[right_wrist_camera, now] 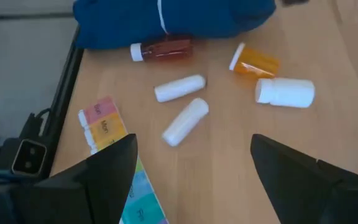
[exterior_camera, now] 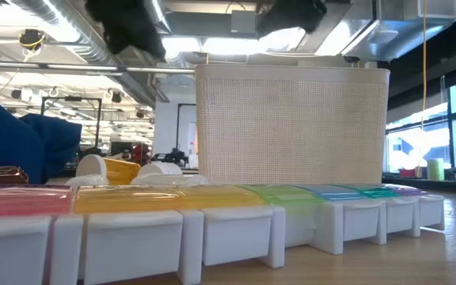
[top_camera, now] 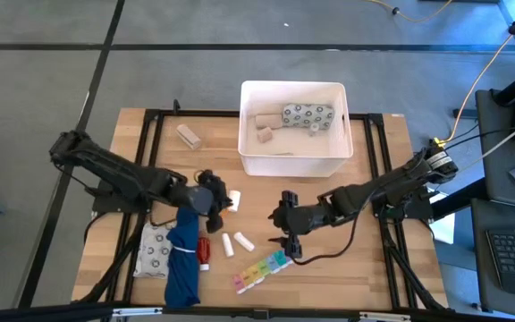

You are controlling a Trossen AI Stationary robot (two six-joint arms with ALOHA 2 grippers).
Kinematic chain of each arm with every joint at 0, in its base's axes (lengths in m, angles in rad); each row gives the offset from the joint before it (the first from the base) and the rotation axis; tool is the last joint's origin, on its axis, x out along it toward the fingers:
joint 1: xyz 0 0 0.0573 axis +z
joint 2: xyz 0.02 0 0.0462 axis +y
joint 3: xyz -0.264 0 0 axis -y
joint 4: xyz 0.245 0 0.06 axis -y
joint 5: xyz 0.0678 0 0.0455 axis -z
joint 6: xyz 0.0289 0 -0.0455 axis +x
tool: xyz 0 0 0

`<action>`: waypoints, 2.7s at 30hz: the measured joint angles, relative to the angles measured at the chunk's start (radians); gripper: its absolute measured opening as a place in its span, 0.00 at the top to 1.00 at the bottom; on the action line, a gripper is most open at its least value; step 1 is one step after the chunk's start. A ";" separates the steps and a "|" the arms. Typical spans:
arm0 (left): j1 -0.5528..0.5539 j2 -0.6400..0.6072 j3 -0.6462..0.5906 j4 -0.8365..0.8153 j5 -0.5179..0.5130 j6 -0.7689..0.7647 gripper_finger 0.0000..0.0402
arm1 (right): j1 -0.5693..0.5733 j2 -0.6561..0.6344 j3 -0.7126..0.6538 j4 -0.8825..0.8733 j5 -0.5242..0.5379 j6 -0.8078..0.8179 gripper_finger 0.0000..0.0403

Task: Pick & place medical supplies in basket/bin
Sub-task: Put the rolled brown bandage into the white container

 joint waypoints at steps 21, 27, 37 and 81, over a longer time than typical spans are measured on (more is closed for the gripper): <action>0.067 0.051 0.070 -0.522 -0.055 0.227 0.58 | 0.008 -0.003 -0.079 -0.006 0.001 0.126 0.22; 0.298 0.005 0.093 -0.734 0.029 0.400 0.59 | -0.022 -0.003 -0.079 -0.005 0.000 0.107 0.22; 0.639 -0.011 0.093 -0.670 -0.103 0.774 0.60 | -0.122 -0.003 -0.078 -0.026 0.061 0.108 0.22; 0.877 0.034 -0.080 -0.407 0.031 1.330 0.37 | -0.235 -0.003 -0.077 -0.122 0.078 0.138 0.22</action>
